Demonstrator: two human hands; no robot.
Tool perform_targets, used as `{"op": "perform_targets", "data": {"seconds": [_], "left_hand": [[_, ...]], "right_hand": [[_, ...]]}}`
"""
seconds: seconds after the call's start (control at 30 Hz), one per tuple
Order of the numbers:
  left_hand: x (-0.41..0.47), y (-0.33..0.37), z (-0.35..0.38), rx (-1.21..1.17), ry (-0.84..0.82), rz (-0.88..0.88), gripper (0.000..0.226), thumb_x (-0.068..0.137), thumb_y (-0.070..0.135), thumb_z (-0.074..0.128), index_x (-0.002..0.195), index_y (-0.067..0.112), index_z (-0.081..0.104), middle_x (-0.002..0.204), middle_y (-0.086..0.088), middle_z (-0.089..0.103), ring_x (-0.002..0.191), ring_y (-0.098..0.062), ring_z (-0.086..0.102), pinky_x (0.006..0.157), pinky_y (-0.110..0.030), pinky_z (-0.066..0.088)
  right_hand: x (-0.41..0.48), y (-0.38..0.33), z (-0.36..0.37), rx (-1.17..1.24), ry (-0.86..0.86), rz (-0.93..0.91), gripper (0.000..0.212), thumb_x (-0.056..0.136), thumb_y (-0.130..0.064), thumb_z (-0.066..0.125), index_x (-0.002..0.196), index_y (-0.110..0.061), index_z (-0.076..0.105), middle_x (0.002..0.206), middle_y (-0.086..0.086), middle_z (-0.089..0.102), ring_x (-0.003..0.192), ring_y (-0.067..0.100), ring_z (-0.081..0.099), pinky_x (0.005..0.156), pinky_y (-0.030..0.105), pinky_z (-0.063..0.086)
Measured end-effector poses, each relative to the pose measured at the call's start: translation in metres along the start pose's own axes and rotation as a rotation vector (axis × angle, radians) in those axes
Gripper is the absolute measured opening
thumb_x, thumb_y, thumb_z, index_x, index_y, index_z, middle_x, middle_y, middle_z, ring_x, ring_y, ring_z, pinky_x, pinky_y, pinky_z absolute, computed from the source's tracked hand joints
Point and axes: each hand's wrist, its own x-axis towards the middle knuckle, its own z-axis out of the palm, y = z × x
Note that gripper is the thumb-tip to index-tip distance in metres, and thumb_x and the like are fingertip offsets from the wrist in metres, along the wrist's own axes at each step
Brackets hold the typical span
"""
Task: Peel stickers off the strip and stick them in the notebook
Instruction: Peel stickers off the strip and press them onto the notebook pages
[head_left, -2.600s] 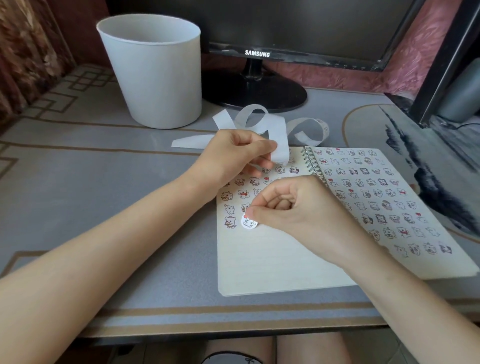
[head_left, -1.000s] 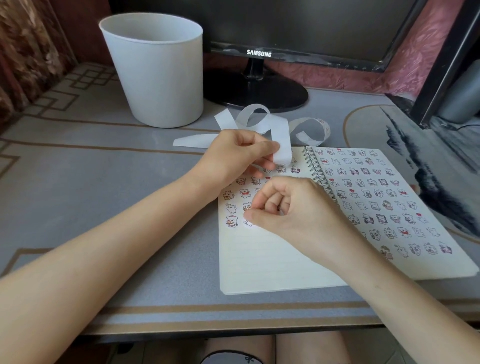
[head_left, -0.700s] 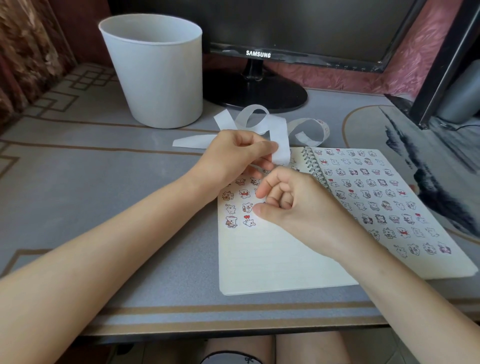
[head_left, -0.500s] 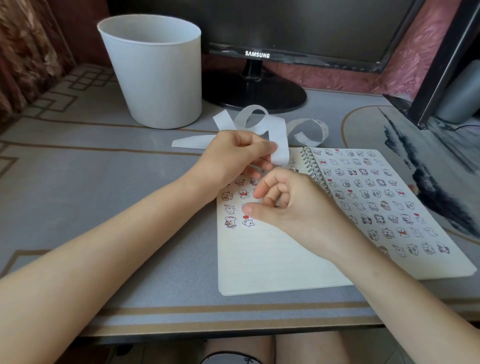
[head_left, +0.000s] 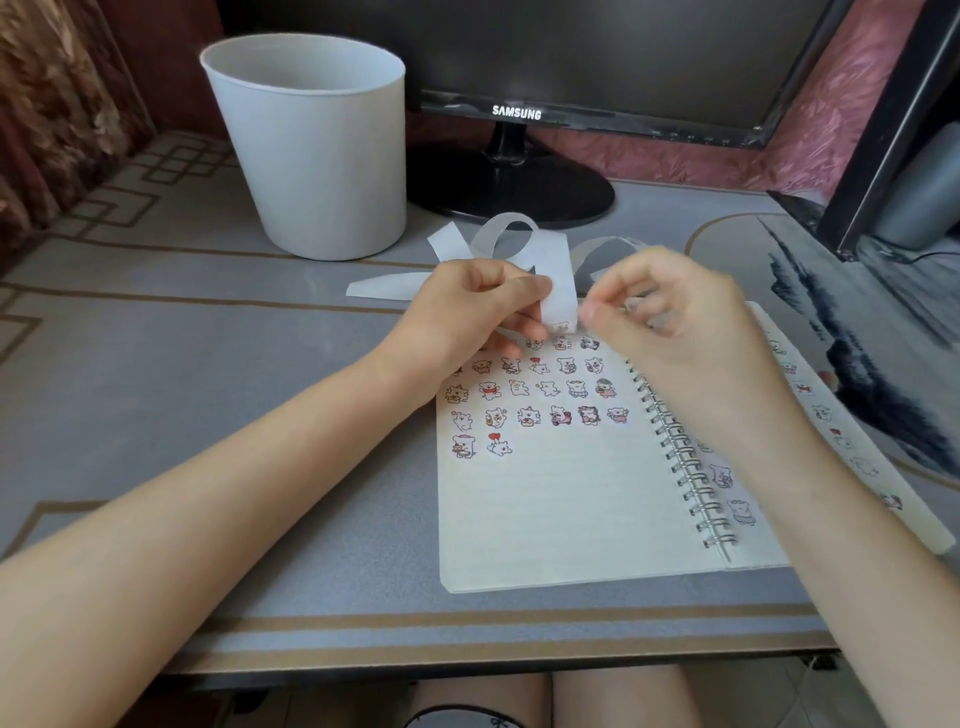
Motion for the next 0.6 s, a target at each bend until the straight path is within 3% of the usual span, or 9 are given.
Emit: {"op": "perform_targets", "data": {"seconds": [0.17,0.37,0.6], "left_hand": [[0.000,0.001,-0.001,-0.020,0.009,0.028,0.015,0.093,0.015,0.058,0.081,0.007,0.061,0.067,-0.002,0.063,0.058,-0.008,0.065,0.046,-0.017,0.048],[0.000,0.001,-0.001,-0.014,0.012,0.064,0.016,0.094,0.015,0.057,0.081,0.007,0.060,0.070,-0.005,0.061,0.059,-0.008,0.066,0.045,-0.017,0.048],[-0.001,0.003,0.000,-0.043,-0.020,0.073,0.025,0.096,0.024,0.053,0.078,0.008,0.060,0.070,-0.003,0.065,0.061,-0.008,0.067,0.045,-0.016,0.046]], "right_hand": [[0.011,0.014,-0.001,0.006,0.006,-0.058,0.012,0.081,-0.019,0.073,0.085,-0.024,0.063,0.079,-0.011,0.067,0.071,-0.003,0.057,0.065,0.006,0.038],[0.007,0.014,0.006,0.064,-0.005,-0.095,0.009,0.079,-0.011,0.075,0.086,-0.012,0.069,0.077,-0.006,0.069,0.056,-0.008,0.054,0.058,0.004,0.037],[0.007,0.017,0.008,0.121,0.046,-0.139,0.011,0.080,-0.006,0.072,0.087,-0.013,0.066,0.080,-0.007,0.068,0.072,-0.002,0.059,0.066,0.008,0.040]]}}
